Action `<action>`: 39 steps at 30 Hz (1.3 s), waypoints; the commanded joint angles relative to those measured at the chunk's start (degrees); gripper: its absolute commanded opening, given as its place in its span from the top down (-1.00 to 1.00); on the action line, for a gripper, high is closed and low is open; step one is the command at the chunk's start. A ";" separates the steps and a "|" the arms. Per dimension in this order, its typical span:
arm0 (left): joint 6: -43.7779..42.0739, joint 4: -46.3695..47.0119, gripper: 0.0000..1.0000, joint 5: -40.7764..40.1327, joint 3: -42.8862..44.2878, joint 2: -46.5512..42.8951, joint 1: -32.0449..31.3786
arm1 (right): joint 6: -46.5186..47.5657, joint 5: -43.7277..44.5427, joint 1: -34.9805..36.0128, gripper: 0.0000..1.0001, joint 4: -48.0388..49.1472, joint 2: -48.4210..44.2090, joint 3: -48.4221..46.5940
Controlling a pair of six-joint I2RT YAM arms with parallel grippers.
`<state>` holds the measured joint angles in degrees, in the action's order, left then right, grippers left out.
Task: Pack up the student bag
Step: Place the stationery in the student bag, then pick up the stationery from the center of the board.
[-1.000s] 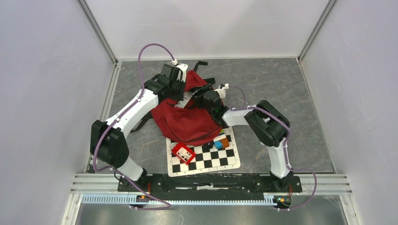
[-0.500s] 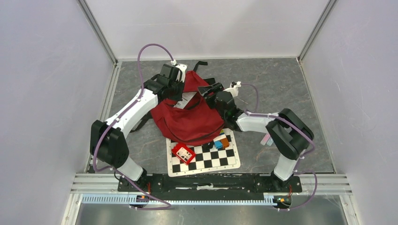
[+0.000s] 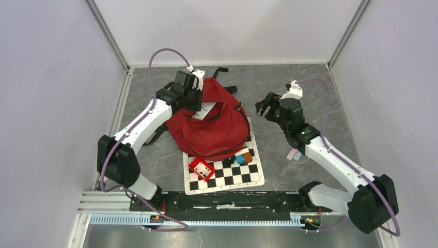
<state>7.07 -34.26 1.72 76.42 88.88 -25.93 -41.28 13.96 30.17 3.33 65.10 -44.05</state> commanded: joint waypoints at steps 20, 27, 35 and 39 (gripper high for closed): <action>4.31 1.74 0.96 3.55 1.38 -4.22 -0.11 | 8.57 -1.16 -20.81 -0.33 -30.34 -5.58 14.06; 4.01 1.70 0.96 2.91 1.19 -3.65 -0.08 | 9.28 -5.22 -23.09 -0.20 -26.54 -2.92 14.21; 4.09 1.67 0.96 2.95 1.19 -3.32 -0.09 | 10.34 -5.03 -26.33 -0.15 -26.30 -2.13 15.25; 4.26 1.69 0.96 3.52 1.24 -2.88 -0.15 | 10.95 -6.40 -28.05 -0.13 -25.94 -0.92 15.48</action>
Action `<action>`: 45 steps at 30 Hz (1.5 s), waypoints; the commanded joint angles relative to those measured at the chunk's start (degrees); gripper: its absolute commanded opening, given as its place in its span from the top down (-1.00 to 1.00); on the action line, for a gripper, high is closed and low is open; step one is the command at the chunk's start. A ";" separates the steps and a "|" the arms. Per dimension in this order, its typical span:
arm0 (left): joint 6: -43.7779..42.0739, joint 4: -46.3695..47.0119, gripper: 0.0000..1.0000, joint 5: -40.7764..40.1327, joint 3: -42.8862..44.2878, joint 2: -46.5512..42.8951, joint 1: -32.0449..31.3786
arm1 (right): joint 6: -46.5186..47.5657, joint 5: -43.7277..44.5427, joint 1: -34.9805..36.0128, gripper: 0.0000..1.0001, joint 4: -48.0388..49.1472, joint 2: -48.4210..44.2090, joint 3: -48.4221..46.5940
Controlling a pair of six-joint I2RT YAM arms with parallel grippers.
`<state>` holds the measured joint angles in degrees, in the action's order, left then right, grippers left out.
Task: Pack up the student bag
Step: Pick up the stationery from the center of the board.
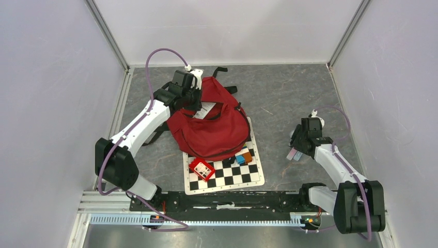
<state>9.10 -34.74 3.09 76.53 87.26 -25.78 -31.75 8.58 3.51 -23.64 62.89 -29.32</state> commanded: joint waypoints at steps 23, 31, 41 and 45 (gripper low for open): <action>2.82 2.18 0.96 2.98 1.08 -0.51 -0.37 | 3.07 2.05 -0.98 -0.06 3.17 2.32 1.42; 2.85 2.22 0.96 3.06 1.09 -0.47 -0.33 | 6.17 6.18 2.78 0.05 0.77 5.69 -1.26; 2.50 2.13 0.96 2.20 1.09 -0.98 -0.32 | 3.97 5.76 4.74 0.17 1.47 7.31 -0.09; 2.41 2.13 0.96 2.05 1.10 -1.41 -0.33 | 2.60 6.06 4.73 0.44 1.42 4.46 0.99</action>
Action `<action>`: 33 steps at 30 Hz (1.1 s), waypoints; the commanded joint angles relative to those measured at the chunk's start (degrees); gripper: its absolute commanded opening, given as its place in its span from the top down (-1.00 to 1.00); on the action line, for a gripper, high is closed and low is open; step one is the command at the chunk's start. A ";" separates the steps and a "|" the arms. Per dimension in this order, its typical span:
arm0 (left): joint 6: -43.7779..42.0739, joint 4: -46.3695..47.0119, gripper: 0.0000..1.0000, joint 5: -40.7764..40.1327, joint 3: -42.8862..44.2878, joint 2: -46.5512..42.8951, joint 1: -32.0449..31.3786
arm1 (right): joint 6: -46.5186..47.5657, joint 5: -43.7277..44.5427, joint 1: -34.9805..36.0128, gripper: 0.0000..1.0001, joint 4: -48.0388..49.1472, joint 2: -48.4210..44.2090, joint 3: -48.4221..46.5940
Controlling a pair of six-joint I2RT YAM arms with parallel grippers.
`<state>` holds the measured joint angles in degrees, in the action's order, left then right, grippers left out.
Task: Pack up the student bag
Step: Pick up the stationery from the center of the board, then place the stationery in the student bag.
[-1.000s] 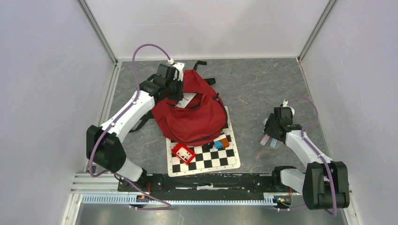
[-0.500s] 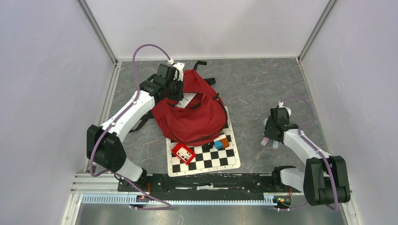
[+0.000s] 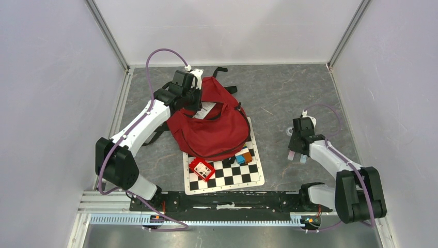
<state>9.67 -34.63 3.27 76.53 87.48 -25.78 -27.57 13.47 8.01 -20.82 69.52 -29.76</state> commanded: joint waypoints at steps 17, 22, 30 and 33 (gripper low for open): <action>1.93 1.96 0.96 2.59 1.34 -2.89 -0.32 | 2.18 -9.70 9.83 1.00 -9.01 -8.40 -11.35; 1.75 1.94 0.96 1.96 1.30 -3.15 -0.32 | 0.61 -16.18 19.18 1.00 -7.70 -1.48 -21.28; 1.67 1.94 0.96 2.01 1.28 -3.29 -0.33 | -0.02 -22.84 31.95 1.00 -6.84 16.90 -39.74; 1.67 1.92 0.96 1.85 1.27 -3.16 -0.32 | -0.22 -26.57 33.74 1.00 -6.66 23.14 -45.59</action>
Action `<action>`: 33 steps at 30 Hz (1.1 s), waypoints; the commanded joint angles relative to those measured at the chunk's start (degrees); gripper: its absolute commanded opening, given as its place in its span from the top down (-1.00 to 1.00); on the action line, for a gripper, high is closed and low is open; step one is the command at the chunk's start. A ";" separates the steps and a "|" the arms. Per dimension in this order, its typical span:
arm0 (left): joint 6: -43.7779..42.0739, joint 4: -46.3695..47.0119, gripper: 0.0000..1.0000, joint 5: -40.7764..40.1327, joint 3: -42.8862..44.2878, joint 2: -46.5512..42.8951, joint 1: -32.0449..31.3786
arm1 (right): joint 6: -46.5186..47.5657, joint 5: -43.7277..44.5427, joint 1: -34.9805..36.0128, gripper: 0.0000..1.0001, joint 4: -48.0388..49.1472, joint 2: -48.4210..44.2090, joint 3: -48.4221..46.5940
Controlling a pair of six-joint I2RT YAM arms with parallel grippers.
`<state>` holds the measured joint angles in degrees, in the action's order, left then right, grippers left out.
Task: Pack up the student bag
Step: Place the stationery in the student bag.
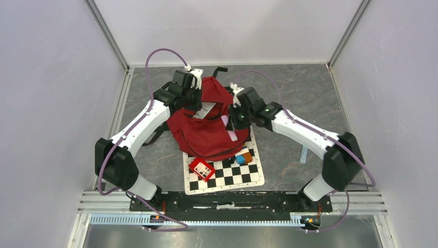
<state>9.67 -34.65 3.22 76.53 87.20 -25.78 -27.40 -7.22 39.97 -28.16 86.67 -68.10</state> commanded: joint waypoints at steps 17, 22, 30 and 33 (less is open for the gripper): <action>2.41 2.23 0.96 3.64 1.34 -2.18 -0.15 | -14.12 1.20 -0.68 1.00 14.85 25.97 -22.55; 2.72 2.31 0.96 4.38 1.34 -1.95 -0.19 | -18.74 5.87 -0.94 1.00 22.91 27.82 -22.54; 2.81 2.31 0.96 4.51 1.34 -1.97 -0.06 | -28.43 9.16 -0.70 1.00 36.36 30.60 -19.38; 2.83 2.36 0.96 4.64 1.36 -1.99 0.03 | -28.43 11.98 0.34 1.00 37.08 32.28 -21.39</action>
<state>9.74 -34.17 3.64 76.53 87.20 -25.45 -52.31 -1.02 39.59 -0.19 116.92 -87.48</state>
